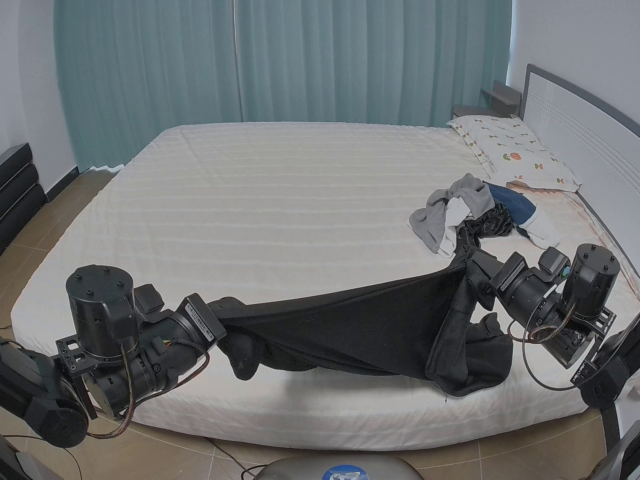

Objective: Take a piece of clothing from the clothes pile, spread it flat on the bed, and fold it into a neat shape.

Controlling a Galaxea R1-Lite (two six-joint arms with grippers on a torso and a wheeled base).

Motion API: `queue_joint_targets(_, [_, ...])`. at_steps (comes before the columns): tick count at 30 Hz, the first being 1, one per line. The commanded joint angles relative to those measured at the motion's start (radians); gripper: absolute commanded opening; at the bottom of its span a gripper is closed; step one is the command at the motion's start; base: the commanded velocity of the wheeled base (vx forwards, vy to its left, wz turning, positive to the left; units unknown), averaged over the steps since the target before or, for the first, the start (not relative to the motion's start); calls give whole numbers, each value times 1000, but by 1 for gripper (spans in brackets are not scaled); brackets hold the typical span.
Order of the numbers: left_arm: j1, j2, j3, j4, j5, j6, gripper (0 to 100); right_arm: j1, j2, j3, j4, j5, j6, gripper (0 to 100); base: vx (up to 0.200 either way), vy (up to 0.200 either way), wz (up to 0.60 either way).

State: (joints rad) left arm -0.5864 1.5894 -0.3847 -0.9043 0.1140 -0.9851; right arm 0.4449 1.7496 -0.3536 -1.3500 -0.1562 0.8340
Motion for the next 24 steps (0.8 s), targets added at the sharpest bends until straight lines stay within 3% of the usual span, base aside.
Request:
queue_joint_targets(1, [0, -2, -2, 1, 3, 5, 0, 1, -7, 2, 0, 1, -1, 0, 0, 200, 0])
queue_joint_targets(16, [-9, -19, -2, 36, 3, 14, 0, 1, 13, 25, -87, 6, -6, 0, 0, 200, 0])
queue_joint_targets(24, [-36, -9, 6, 36, -4, 13, 0, 12, -10, 65, -87, 12, -23, 0, 0, 0, 0])
